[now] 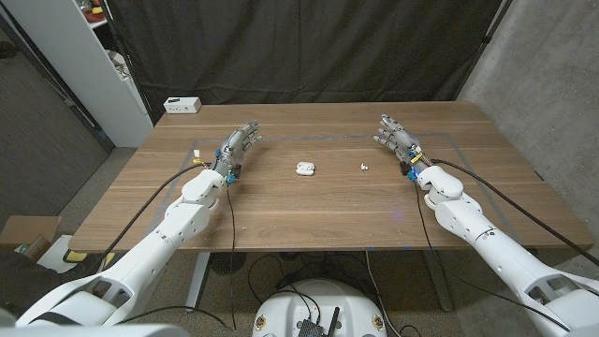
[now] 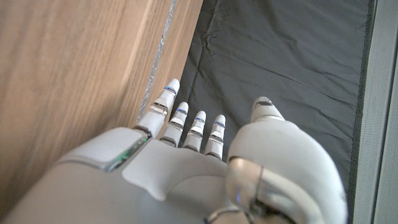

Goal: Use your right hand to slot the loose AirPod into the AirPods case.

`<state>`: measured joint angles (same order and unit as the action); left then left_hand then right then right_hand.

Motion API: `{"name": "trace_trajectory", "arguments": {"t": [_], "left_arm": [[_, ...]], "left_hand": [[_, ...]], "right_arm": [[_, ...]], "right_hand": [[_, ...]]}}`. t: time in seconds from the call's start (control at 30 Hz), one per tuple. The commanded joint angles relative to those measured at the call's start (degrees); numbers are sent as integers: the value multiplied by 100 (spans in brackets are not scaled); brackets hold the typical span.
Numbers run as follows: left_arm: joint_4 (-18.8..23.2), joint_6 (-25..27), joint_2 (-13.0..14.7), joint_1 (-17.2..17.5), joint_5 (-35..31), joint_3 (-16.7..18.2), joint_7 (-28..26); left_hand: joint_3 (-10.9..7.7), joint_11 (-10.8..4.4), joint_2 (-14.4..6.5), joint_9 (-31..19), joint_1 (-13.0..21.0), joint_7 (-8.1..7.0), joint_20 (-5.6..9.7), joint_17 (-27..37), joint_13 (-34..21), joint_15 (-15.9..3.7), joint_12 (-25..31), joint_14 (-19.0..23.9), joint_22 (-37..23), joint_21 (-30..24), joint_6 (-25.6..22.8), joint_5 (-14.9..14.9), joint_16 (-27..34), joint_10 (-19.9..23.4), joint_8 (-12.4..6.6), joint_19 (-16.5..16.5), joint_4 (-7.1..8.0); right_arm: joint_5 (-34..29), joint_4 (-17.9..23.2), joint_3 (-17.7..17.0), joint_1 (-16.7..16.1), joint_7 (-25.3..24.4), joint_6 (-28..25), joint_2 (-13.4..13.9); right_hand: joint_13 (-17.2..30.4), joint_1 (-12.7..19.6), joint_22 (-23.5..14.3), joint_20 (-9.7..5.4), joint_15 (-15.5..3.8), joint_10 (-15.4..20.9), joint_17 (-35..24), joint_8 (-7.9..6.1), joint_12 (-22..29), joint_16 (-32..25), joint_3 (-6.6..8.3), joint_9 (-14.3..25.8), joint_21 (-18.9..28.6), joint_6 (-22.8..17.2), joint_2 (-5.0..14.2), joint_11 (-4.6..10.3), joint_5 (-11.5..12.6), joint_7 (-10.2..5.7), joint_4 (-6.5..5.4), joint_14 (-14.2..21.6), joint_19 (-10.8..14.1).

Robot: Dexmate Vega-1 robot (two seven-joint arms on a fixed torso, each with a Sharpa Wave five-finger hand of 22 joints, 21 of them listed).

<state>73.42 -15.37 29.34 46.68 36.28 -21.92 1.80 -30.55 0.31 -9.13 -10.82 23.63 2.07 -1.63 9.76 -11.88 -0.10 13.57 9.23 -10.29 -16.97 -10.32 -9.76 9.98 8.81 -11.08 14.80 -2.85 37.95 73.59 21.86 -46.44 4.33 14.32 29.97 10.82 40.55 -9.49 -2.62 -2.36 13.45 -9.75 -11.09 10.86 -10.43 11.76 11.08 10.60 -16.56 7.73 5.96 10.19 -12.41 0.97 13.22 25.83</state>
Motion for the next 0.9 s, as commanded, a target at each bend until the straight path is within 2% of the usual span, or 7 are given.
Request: {"name": "trace_trajectory", "arguments": {"t": [0.03,0.17,0.2,0.23,0.37,0.7,0.9], "left_arm": [[226,159,120,33,-181,-33,-255],[407,204,170,160,-193,-4,-382],[407,204,169,161,-194,-4,-383],[464,196,181,207,-209,12,-444],[521,209,201,235,-237,22,-501],[477,254,169,167,-277,-28,-496],[417,231,162,125,-288,-50,-431]], "left_hand": [[-43,7,23,-11,72,-61,-47,4,-15,11,20,-46,-30,23,-61,-25,2,45,-41,-87,-33],[-46,4,38,-12,81,-104,-72,2,-17,12,8,-77,-30,60,-62,-24,-2,28,-37,-155,-58],[-46,2,43,-12,85,-125,-80,1,-18,15,5,-83,-30,66,-65,-24,-2,23,-37,-165,-67],[-48,-2,53,-13,94,-168,-95,-1,-20,15,5,-89,-29,81,-81,-25,1,28,-41,-188,-86],[-48,-17,68,-14,105,-190,-107,-3,-22,19,3,-108,-29,101,-98,-25,0,32,-45,-217,-112],[-42,-21,98,-19,124,-231,-149,-5,-30,27,0,-160,-29,148,-136,-26,-2,35,-52,-287,-165],[-39,-32,107,-21,130,-238,-156,-5,-35,33,-4,-179,-29,166,-167,-27,-1,28,-60,-309,-188]], "right_arm": [[-404,671,182,144,-161,-925,628],[-805,1324,319,157,-472,-1642,1071],[-807,1337,318,157,-482,-1670,1075],[-1002,1595,379,154,-613,-1921,1242],[-1393,2153,514,153,-888,-2554,1543],[-2432,3376,1051,331,-1145,-4246,2079],[-3239,3906,1587,590,-1123,-5246,2182]], "right_hand": [[19,176,-11,-99,-670,58,-5,-125,42,-34,31,52,-5,-316,-58,-66,21,-43,245,68,-107],[37,258,-13,77,-665,45,-8,-180,45,-22,32,74,-23,-524,-138,-117,17,-19,396,36,-219],[53,249,-15,147,-639,35,-24,-181,51,-25,24,84,-25,-591,-139,-116,13,333,444,-16,-309],[59,270,-14,203,-605,-5,-22,-167,40,-11,22,85,-35,-582,-164,-145,11,376,483,-64,-365],[85,381,-13,323,-559,-56,-25,-207,50,-11,38,106,-26,-789,-231,-203,10,6,642,-147,-492],[131,709,-17,830,-271,-577,-51,-112,-12,48,102,170,-70,-852,-355,-40,41,116,794,-1108,-1372],[128,845,-13,836,-233,-955,-52,-53,-32,42,136,172,-75,-717,-404,40,50,-20,828,-1531,-1793]]}}
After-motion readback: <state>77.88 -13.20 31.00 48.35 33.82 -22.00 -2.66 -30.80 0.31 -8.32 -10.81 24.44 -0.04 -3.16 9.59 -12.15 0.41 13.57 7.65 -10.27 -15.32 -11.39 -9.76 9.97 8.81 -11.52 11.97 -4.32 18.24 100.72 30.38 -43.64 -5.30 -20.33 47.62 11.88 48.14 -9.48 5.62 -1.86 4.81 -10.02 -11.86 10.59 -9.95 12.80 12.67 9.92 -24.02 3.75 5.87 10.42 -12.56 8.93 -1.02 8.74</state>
